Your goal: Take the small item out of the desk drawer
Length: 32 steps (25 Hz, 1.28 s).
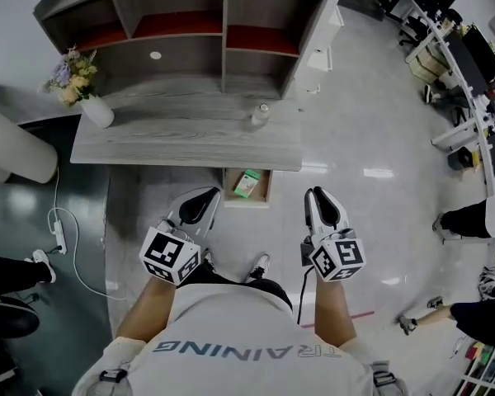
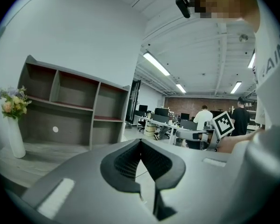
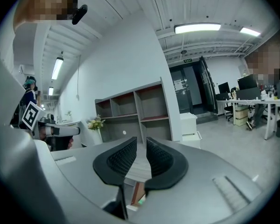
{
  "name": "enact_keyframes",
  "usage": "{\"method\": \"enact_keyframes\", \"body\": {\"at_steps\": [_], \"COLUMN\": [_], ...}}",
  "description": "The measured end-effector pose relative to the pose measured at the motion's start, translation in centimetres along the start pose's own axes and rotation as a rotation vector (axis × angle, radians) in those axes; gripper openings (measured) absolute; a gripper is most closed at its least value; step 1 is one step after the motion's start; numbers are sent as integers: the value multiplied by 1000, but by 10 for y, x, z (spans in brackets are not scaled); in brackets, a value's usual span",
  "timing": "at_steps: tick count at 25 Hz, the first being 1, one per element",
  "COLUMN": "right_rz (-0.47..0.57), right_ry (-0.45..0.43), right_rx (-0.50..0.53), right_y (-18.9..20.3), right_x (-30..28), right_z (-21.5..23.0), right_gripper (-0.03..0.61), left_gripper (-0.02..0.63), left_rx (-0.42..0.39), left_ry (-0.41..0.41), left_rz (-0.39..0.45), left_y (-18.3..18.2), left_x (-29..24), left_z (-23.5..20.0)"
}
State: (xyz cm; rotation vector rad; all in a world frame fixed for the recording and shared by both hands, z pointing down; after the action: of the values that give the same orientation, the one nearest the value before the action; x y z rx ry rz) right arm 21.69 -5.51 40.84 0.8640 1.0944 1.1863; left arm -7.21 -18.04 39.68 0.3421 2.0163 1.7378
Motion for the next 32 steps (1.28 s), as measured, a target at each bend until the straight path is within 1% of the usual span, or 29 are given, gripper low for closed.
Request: {"method": "enact_keyframes", "body": {"at_steps": [4,5,8,10,16,17,21,23,26,29,32], "right_rz": [-11,-15,-31,-43,-57,-63,-104,-117,-142,-190,-250], "right_ry": [-17,-22,-34,-41,-44,-51,-85,-94,-90,-64,-38], "right_rx": [22,30,43,49,76,76,75,74,58,18,-31], "right_y": [-1,0,0,0,2,2,8,12,21,33,53], "right_x": [0,0,-2,-4,-2,-3,-9,-12,-16,-25,-39], "right_z": [2,1,-1,-3,-9,-10,-17,-21,-21,-15,-10], "right_gripper": [140,168,282,338,455,482,549,561,563,560,549], "left_gripper": [2,2,2,2,2,2,2,2,2,2,2], "left_rx": [6,8,12,14,26,25,27,33,39,43,55], "left_ry": [-7,-7,-12,-15,-22,-21,-15,-19,-24,-33,-49], "left_rz": [-6,-5,-1,-2,-6,-5,-15,-19,-24,-33,-45], "left_y": [0,0,1,1,4,4,6,8,12,15,21], "left_x": [1,2,3,4,10,10,11,12,14,16,19], "left_z": [5,7,9,9,8,7,5,3,1,-3,-8]}}
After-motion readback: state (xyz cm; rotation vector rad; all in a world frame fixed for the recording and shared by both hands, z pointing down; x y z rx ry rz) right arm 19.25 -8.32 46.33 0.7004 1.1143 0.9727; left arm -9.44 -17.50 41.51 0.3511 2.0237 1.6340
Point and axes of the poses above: the fingertips, and each gripper's own axes: x backward along the fingers, z to its right, y out of its underside, the point moved 10 cm from there along x, backward along the fingers, and after that the axes turned 5 degrees about -x, right-handed, at the moved point
